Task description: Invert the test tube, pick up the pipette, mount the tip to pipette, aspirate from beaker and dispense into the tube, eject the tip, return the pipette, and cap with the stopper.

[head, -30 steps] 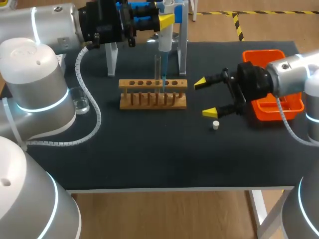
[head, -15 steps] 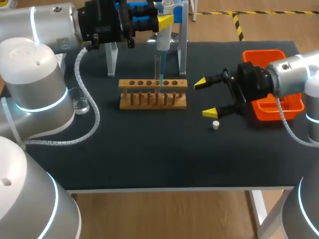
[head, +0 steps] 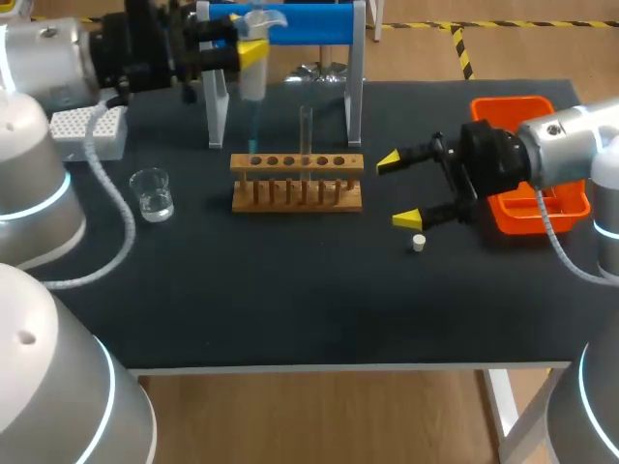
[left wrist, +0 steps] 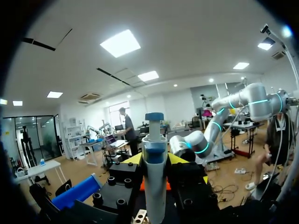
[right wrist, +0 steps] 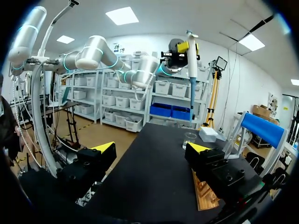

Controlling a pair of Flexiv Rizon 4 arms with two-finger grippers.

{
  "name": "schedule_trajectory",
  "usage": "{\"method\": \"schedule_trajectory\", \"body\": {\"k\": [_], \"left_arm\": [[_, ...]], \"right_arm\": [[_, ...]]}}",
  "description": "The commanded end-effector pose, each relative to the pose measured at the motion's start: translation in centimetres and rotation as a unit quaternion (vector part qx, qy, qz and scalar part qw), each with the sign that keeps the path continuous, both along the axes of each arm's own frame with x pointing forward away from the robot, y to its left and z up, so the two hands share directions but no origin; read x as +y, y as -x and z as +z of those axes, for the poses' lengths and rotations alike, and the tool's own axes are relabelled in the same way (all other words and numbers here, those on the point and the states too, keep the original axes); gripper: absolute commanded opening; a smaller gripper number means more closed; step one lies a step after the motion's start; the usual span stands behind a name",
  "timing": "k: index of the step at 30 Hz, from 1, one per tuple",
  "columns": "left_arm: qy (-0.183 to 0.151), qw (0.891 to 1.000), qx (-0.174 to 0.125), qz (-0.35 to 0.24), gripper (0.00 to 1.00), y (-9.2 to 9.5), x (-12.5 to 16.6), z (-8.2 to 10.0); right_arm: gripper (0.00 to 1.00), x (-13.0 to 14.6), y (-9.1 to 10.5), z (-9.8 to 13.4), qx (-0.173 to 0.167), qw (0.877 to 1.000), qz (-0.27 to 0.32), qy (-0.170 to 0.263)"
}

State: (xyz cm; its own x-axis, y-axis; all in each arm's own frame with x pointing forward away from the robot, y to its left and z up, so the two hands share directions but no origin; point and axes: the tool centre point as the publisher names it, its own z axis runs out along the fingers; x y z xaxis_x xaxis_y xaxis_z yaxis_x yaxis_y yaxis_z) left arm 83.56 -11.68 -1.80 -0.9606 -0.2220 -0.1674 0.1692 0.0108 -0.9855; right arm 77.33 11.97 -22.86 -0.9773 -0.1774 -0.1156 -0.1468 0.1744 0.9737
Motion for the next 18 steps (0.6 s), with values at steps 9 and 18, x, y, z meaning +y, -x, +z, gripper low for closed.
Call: {"method": "schedule_trajectory", "body": {"k": [9,18], "left_arm": [[0.004,1.000,-0.001,0.004,0.00,-2.4,8.4,-2.5],[0.001,1.000,0.003,0.005,0.00,-4.9,11.2,-4.0]], "right_arm": [[1.00,0.0,0.1,0.1,-0.001,1.000,-0.001,0.001],[1.00,0.0,0.1,0.1,-0.001,1.000,-0.001,0.001]]}}
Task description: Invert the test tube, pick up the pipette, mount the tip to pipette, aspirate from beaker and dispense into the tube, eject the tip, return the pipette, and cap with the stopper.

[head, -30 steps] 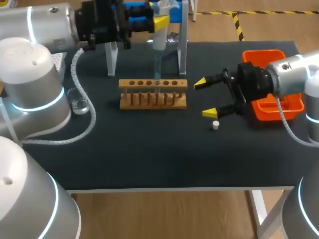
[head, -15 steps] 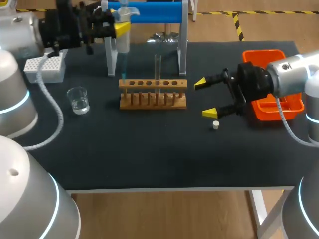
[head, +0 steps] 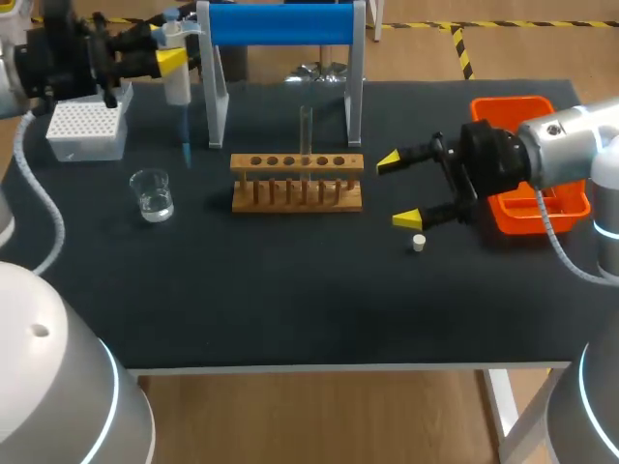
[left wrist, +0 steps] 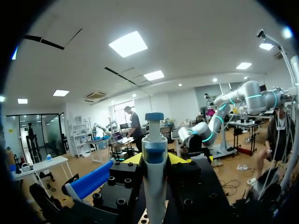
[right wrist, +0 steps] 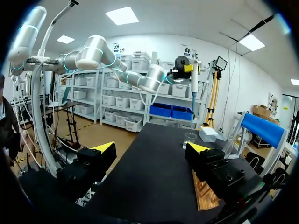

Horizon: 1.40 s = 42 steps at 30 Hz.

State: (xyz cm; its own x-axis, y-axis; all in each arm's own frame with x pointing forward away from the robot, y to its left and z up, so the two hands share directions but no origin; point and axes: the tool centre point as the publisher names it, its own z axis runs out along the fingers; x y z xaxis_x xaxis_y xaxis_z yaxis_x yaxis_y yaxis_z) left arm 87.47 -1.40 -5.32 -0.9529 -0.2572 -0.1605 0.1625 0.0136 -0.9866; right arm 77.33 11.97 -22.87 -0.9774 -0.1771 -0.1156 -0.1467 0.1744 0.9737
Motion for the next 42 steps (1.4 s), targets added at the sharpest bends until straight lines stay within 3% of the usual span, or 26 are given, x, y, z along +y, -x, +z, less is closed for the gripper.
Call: {"method": "schedule_trajectory", "body": {"k": [1,12,25,42], "left_arm": [[0.000,1.000,0.000,-0.012,0.00,-1.2,1.3,-0.6],[-0.001,1.000,-0.002,-0.001,0.00,-3.0,4.2,-1.7],[-0.005,1.000,-0.012,0.026,0.00,-3.4,7.1,-2.9],[0.020,0.999,-0.002,0.031,0.00,-3.5,8.7,-4.9]], "right_arm": [[1.00,0.0,0.1,0.1,-0.001,1.000,-0.001,0.001],[1.00,0.0,0.1,0.1,-0.001,1.000,-0.001,0.001],[1.00,0.0,0.1,0.1,-0.001,1.000,-0.001,0.001],[1.00,0.0,0.1,0.1,-0.001,1.000,-0.001,0.001]]}}
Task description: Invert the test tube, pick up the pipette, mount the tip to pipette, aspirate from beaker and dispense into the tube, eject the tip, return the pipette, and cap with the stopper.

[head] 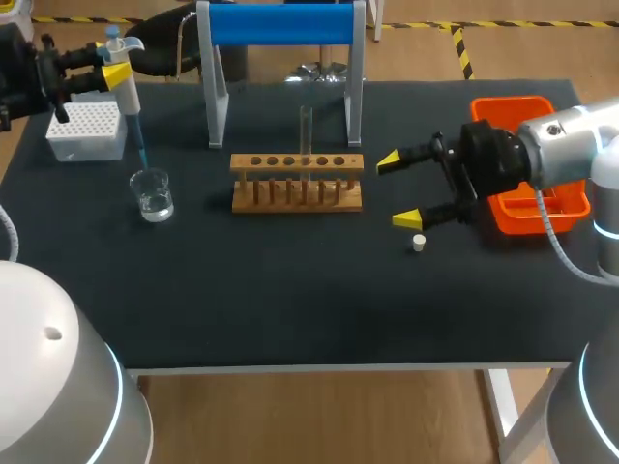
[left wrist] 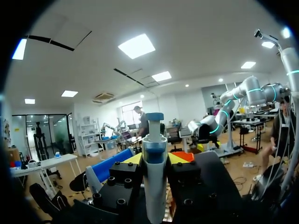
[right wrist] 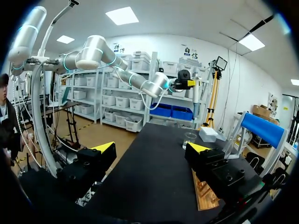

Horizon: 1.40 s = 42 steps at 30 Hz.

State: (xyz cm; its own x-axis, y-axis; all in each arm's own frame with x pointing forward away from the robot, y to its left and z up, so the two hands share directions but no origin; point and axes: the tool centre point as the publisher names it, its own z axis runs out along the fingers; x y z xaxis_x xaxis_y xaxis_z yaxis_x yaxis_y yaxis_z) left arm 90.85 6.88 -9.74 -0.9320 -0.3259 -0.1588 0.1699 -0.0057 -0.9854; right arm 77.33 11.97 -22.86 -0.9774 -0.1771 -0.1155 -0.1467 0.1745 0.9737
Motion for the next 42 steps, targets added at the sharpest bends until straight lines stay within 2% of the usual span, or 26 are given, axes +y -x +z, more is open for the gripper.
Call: {"method": "schedule_trajectory", "body": {"k": [1,23,42], "left_arm": [[0.007,1.000,0.005,-0.004,0.00,-0.20,0.41,-0.59],[0.000,0.999,0.032,-0.012,0.00,-0.87,0.10,-1.10],[0.000,0.999,0.032,-0.012,0.00,-0.87,0.10,-1.10]], "right_arm": [[1.00,-0.04,0.09,0.07,-0.001,1.000,-0.001,0.001],[1.00,-0.04,0.09,0.07,-0.001,1.000,-0.001,0.001],[1.00,-0.04,0.09,0.07,-0.001,1.000,-0.001,0.001]]}}
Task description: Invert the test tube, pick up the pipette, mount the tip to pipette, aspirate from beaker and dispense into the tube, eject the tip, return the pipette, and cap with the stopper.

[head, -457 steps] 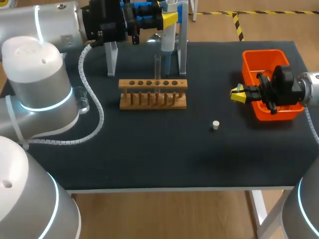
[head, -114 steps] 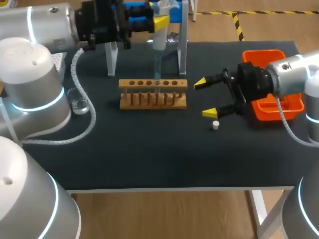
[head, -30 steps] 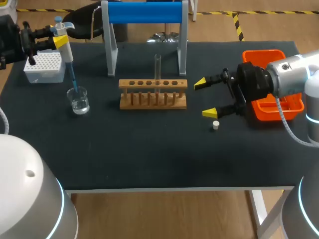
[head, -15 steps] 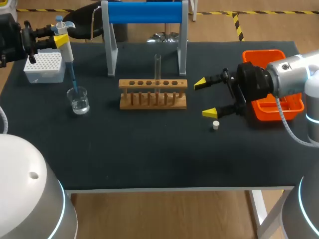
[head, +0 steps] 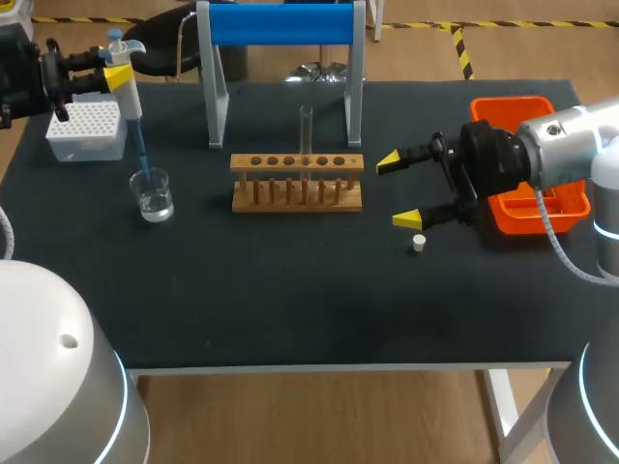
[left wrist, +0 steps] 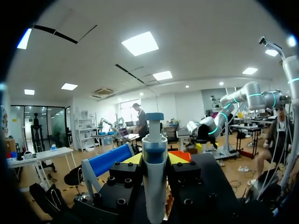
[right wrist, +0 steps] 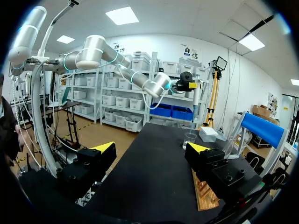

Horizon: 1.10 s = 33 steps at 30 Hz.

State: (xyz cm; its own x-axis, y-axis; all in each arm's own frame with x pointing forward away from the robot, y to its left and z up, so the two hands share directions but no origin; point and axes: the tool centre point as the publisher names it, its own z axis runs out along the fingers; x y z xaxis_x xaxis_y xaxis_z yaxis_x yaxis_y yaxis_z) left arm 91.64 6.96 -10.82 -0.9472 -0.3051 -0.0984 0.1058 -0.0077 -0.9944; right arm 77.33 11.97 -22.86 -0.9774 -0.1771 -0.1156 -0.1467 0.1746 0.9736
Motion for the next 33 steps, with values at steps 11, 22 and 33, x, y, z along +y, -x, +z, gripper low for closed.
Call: {"method": "schedule_trajectory", "body": {"k": [11,22,33], "left_arm": [[0.000,1.000,0.000,-0.001,0.00,-0.1,0.0,0.0],[0.000,1.000,0.000,-0.001,0.00,-0.1,0.0,0.0],[0.000,1.000,0.000,-0.001,0.00,-0.1,0.0,0.0]], "right_arm": [[1.00,1.5,0.3,-0.2,-0.007,1.000,-0.011,0.013],[1.00,8.9,1.9,-0.3,-0.045,0.993,-0.056,0.093],[1.00,16.2,2.0,-1.6,-0.027,0.986,-0.090,0.137]]}}
